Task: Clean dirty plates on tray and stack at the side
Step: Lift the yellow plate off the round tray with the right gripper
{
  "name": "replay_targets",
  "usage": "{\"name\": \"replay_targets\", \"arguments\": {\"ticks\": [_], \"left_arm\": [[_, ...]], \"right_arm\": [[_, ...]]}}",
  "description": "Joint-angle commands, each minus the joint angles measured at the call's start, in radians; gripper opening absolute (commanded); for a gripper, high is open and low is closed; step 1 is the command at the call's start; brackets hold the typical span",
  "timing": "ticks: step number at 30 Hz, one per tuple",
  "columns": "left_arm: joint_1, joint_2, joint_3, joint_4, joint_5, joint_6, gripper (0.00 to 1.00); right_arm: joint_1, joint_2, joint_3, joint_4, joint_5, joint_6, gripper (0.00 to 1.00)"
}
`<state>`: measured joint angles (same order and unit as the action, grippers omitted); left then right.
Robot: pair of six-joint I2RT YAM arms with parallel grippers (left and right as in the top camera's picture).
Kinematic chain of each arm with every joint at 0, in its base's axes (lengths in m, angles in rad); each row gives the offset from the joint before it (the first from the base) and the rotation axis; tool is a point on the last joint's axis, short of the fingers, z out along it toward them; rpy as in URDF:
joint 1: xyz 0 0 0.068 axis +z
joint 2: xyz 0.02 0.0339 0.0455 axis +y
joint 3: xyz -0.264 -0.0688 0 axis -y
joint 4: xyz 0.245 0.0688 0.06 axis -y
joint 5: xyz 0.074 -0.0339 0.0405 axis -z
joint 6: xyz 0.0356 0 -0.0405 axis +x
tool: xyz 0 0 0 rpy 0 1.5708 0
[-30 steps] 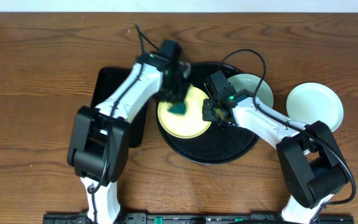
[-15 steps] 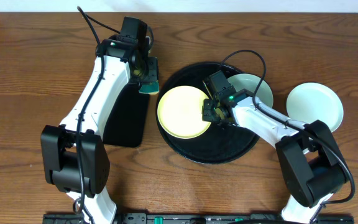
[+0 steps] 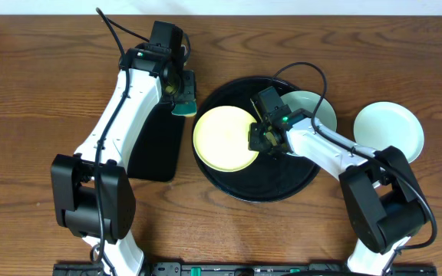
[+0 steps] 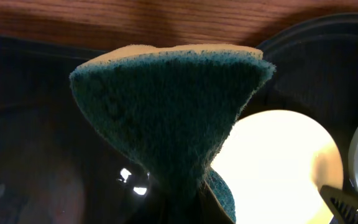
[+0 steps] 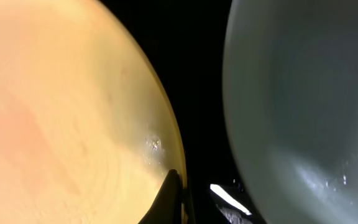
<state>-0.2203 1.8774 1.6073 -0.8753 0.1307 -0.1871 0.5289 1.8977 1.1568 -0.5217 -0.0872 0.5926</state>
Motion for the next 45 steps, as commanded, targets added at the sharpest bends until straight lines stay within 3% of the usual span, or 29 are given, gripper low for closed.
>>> {"name": "replay_targets", "arguments": {"ticks": [1, 8, 14, 36, 45], "left_arm": [[0.0, -0.007, 0.019, -0.003, -0.013, -0.009, 0.07], [0.002, -0.007, 0.019, -0.003, -0.013, -0.009, 0.07], [0.002, -0.007, 0.019, -0.003, -0.013, -0.009, 0.08], [0.001, -0.007, 0.017, -0.003, -0.013, -0.009, 0.07], [0.001, -0.007, 0.016, -0.003, -0.013, -0.009, 0.07]], "right_arm": [[0.034, -0.098, 0.044, -0.033, -0.007, -0.071, 0.01], [0.079, -0.322, 0.048, -0.142, 0.315, -0.093, 0.01], [0.121, -0.416, 0.048, -0.209, 0.564, -0.095, 0.01], [0.454, -0.423, 0.047, -0.211, 1.3, -0.228, 0.01], [0.519, -0.423, 0.047, -0.196, 1.476, -0.228, 0.01]]}}
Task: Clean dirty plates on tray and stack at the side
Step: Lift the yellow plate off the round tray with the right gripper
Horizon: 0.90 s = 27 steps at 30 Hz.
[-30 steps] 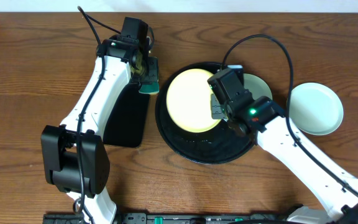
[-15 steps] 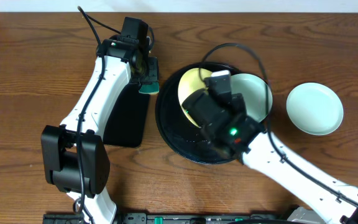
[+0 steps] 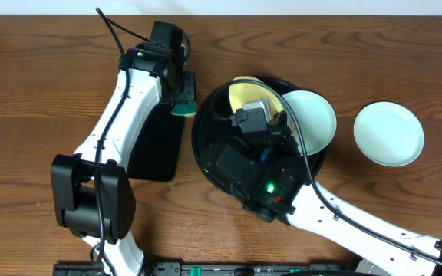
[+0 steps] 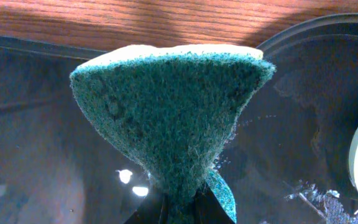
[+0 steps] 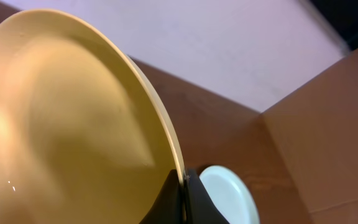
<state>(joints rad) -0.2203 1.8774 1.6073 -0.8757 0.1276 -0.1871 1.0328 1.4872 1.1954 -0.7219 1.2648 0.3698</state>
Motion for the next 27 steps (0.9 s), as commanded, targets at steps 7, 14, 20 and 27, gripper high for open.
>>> {"name": "replay_targets", "arguments": {"ticks": [7, 14, 20, 27], "left_arm": [[0.001, -0.007, 0.015, -0.003, -0.01, -0.009, 0.08], [0.001, -0.007, 0.015, -0.003, -0.01, -0.009, 0.07], [0.001, -0.007, 0.015, -0.003, -0.009, -0.009, 0.07], [0.001, -0.007, 0.015, -0.003, -0.01, -0.01, 0.08]], "right_arm": [[0.018, -0.013, 0.009, 0.004, 0.124, -0.005, 0.01], [0.014, -0.013, 0.005, 0.003, 0.055, 0.003, 0.01], [-0.042, -0.011, -0.041, -0.02, -0.194, 0.112, 0.01], [-0.195, -0.011, -0.067, -0.018, -0.66, 0.131, 0.01]]}}
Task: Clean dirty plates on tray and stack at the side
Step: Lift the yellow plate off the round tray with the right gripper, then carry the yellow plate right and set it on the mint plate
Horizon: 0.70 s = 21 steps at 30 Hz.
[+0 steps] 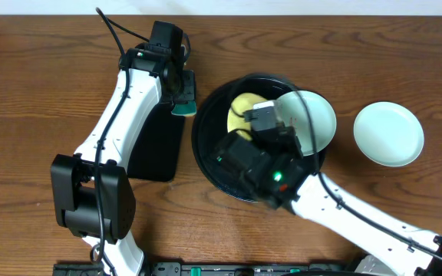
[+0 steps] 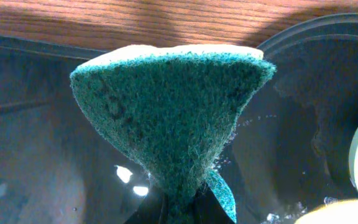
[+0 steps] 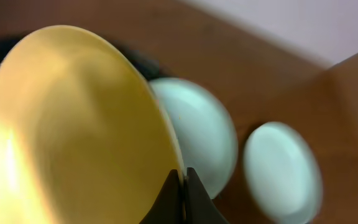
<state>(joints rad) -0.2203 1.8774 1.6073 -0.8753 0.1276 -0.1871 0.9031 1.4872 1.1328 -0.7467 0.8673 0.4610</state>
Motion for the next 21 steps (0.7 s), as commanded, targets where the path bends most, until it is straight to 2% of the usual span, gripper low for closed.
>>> {"name": "replay_targets", "arguments": {"ticks": [1, 5, 12, 17, 21], "left_arm": [[0.001, -0.007, 0.015, -0.003, -0.01, -0.009, 0.07], [0.001, -0.007, 0.015, -0.003, -0.009, -0.01, 0.07], [0.001, -0.007, 0.015, -0.003, -0.01, -0.009, 0.07], [0.001, -0.007, 0.015, -0.003, -0.01, -0.009, 0.07], [0.001, -0.007, 0.015, -0.003, -0.01, -0.009, 0.08]], "right_arm": [[-0.098, -0.011, -0.004, 0.016, -0.337, 0.039, 0.01], [-0.25, -0.011, -0.004, 0.068, -0.647, -0.011, 0.01], [-0.558, -0.011, -0.004, 0.066, -1.012, -0.056, 0.01], [-0.784, -0.011, -0.004, 0.02, -1.112, -0.078, 0.01], [-0.967, -0.011, -0.004, -0.066, -1.097, -0.102, 0.01]]}}
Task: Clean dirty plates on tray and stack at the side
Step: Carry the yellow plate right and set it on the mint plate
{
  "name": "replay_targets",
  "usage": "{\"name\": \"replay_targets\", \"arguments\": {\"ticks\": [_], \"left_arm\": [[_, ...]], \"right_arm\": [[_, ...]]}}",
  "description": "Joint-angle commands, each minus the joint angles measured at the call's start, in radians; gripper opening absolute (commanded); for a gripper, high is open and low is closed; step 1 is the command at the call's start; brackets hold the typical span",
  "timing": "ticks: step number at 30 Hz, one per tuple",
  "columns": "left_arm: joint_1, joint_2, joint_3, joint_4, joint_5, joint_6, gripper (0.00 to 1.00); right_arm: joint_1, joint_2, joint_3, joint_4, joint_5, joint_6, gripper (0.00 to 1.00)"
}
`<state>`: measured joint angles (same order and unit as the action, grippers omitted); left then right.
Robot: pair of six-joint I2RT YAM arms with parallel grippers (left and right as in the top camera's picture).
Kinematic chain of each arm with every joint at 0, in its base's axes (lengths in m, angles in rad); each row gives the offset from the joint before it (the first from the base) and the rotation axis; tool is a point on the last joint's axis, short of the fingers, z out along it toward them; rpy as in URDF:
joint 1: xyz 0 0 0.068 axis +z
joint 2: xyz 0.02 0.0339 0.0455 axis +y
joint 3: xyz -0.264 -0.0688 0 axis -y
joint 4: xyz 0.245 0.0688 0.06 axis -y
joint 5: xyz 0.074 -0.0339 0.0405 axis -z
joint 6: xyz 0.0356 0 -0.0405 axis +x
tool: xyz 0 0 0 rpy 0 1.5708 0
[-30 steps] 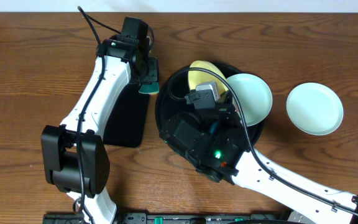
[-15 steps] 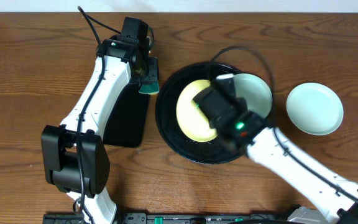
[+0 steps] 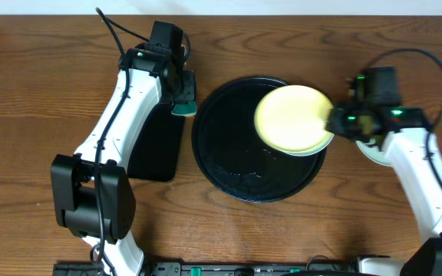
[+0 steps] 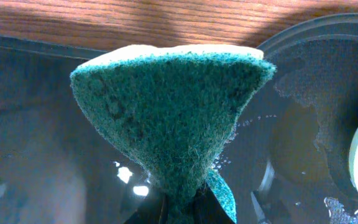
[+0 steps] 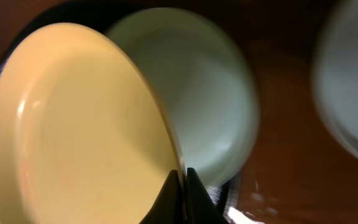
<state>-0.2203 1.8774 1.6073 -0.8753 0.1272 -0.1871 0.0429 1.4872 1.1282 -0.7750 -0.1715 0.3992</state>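
Note:
My right gripper [image 3: 331, 123] [image 5: 182, 186] is shut on the rim of a yellow plate [image 3: 290, 117] [image 5: 73, 124]. It holds the plate over the right part of the round black tray [image 3: 229, 165]. A pale green plate [image 5: 213, 93] lies on the tray beneath it, mostly covered. A second pale green plate [image 5: 353, 81] rests on the table to the right, blurred and partly under my right arm. At the tray's left rim, my left gripper [image 3: 181, 98] [image 4: 182, 208] is shut on a green sponge [image 4: 173, 112] with a yellow back.
A black rectangular mat [image 3: 158, 149] lies on the wooden table [image 3: 37, 92] left of the tray, under my left arm. The tray's bare floor [image 4: 309, 118] shows wet marks.
My right arm has moved from over the tray's middle to the right side. The yellow plate, tilted then, is now near level over the pale green plate. The left gripper has not moved.
The yellow plate first lay flat on the tray's left half with my right gripper at its rim. Then it was held up on edge above the tray, then tilted over the tray's back. Now it hangs over the tray's right. The sponge stayed put throughout.

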Motion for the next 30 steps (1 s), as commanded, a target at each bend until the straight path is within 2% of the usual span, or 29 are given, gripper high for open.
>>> {"name": "replay_targets", "arguments": {"ticks": [1, 8, 16, 25, 30], "left_arm": [[0.001, -0.007, 0.015, -0.003, -0.009, -0.009, 0.07], [0.001, -0.007, 0.015, -0.003, -0.009, -0.009, 0.07], [0.001, -0.007, 0.015, -0.003, -0.009, -0.009, 0.08], [0.001, -0.007, 0.015, -0.003, -0.009, -0.009, 0.07], [0.001, -0.007, 0.015, -0.003, -0.009, -0.01, 0.07]], "right_arm": [[-0.148, -0.011, 0.0, -0.059, -0.045, -0.042, 0.01], [-0.396, -0.011, -0.016, -0.134, 0.115, -0.041, 0.01], [-0.576, -0.011, -0.113, -0.036, 0.156, -0.035, 0.01], [-0.639, -0.011, -0.261, 0.186, 0.182, -0.029, 0.01], [-0.637, -0.011, -0.293, 0.252, 0.183, -0.019, 0.06]]}}
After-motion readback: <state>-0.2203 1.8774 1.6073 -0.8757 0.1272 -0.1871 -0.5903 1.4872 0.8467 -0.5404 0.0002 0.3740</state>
